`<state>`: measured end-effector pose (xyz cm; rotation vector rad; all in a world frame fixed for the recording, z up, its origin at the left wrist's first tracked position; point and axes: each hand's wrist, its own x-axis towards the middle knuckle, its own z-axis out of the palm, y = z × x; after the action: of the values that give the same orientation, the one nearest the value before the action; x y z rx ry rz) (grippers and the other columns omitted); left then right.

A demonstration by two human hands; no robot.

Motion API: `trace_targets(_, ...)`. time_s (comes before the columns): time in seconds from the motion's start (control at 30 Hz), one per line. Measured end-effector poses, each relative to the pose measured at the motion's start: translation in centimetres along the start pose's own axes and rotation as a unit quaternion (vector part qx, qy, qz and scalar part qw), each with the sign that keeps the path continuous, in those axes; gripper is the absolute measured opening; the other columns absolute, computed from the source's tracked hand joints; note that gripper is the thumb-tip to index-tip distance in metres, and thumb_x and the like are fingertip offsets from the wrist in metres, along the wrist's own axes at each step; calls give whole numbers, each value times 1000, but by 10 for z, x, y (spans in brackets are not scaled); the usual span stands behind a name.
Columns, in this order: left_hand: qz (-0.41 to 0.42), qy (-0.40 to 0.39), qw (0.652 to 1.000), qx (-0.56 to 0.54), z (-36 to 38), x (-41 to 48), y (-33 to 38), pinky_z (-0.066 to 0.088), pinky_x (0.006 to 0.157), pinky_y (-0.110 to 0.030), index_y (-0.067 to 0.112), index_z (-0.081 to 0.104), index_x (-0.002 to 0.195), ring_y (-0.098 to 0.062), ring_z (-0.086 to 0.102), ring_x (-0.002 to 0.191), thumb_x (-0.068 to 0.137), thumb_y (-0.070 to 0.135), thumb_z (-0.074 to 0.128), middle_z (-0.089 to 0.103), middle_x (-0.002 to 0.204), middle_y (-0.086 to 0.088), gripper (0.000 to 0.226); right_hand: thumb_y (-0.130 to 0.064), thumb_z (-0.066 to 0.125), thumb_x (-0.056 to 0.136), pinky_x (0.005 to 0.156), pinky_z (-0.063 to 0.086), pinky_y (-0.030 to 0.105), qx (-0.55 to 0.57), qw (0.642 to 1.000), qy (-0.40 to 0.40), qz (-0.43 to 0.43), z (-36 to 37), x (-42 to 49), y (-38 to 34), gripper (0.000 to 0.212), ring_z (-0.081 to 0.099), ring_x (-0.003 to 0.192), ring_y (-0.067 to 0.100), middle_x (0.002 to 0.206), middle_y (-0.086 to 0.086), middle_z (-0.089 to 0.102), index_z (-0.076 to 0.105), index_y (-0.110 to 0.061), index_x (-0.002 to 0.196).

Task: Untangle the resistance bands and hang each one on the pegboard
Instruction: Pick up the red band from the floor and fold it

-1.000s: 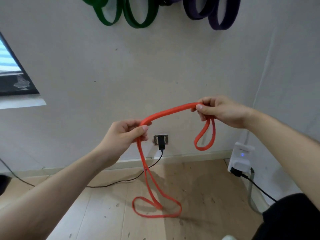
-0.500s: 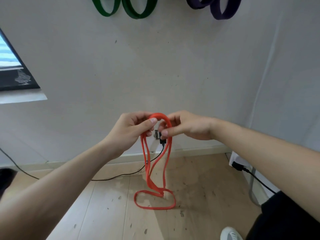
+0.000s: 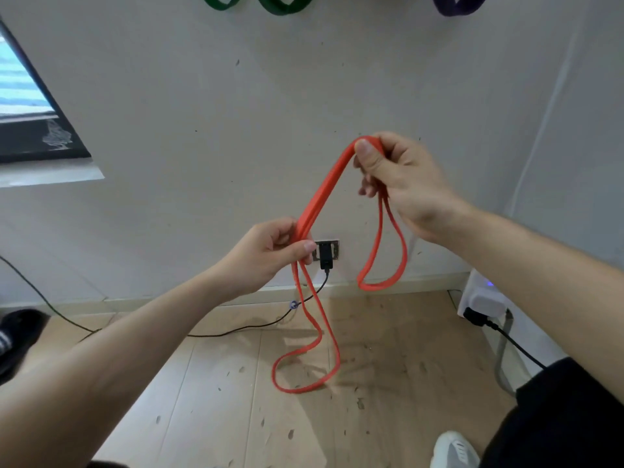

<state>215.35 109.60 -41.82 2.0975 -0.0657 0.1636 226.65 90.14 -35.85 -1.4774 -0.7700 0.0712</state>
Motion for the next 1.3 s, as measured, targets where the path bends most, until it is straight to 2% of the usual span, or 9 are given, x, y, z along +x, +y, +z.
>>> trace_targets(0.17, 11, 15, 1000, -5, 4, 4, 2, 59, 84, -39, 2, 66, 101, -16, 69, 79, 98, 9, 63, 70, 83, -11, 9, -31, 54, 98, 59, 43, 31, 47, 998, 29, -22, -15, 6, -3, 21, 42, 53, 12, 71, 5, 48, 61, -17, 83)
trace_targets(0.37, 15, 83, 996, -34, -13, 6, 7, 58, 80, -28, 12, 72, 107, -15, 70, 80, 98, 9, 62, 71, 83, -3, 13, -38, 62, 86, 56, 44, 28, 41, 999, 16, -12, -35, 9, 0, 26, 44, 49, 13, 56, -5, 47, 63, -12, 85)
trace_targets(0.5, 16, 150, 985, -89, -29, 3, 17, 60, 83, -31, 15, 73, 108, -13, 68, 78, 100, 10, 59, 68, 81, -2, 17, -27, 73, 73, 63, 51, 24, -52, 992, -95, 58, -50, 5, 7, 26, 58, 57, 15, 67, 2, 59, 64, -7, 88)
trace_targets(0.63, 36, 155, 982, -105, -27, 1, 34, 61, 83, -32, 9, 72, 109, -15, 64, 74, 100, 9, 57, 63, 80, -6, 17, -18, 80, 77, 82, 58, 35, -155, 951, -228, 137, -40, -4, 14, 30, 71, 76, 25, 81, 14, 70, 66, -5, 100)
trace_targets(0.7, 43, 144, 984, -100, -23, 2, 41, 61, 81, -31, 9, 72, 106, -16, 66, 73, 99, 9, 59, 64, 78, -6, 15, -14, 81, 79, 92, 57, 42, -156, 946, -249, 140, -27, -7, 14, 28, 72, 87, 26, 92, 19, 74, 67, -6, 103)
trace_targets(0.87, 52, 126, 989, -60, -13, 5, 47, 60, 73, -27, 15, 74, 100, -15, 68, 68, 96, 13, 66, 69, 72, 5, 10, -23, 76, 82, 95, 56, 39, -81, 964, -231, 102, 4, -12, 8, 37, 71, 103, 28, 105, 16, 74, 68, -7, 114)
trace_targets(1.03, 34, 115, 992, -47, -19, 3, 36, 60, 73, -27, 12, 74, 101, -15, 68, 68, 95, 15, 68, 69, 76, -3, 9, -20, 65, 94, 71, 56, 29, -109, 982, -149, 50, 15, -10, 10, 13, 66, 70, 17, 74, 3, 68, 69, -13, 105)
trace_targets(1.13, 16, 71, 996, -44, -16, 1, 28, 61, 77, -28, 2, 71, 101, -15, 70, 73, 92, 11, 70, 70, 82, -9, 13, -20, 63, 96, 68, 52, 24, -111, 985, -131, 11, 18, -6, 6, 8, 62, 67, 11, 70, -9, 64, 70, -18, 98)
trace_targets(1.3, 1, 0, 999, 45, -15, -3, 6, 60, 88, -38, 6, 72, 96, -21, 74, 85, 91, 9, 72, 75, 89, -12, 6, -13, 55, 100, 62, 50, 21, -7, 999, -26, -21, 16, 1, -3, 12, 56, 58, 11, 66, -4, 56, 63, -18, 93)
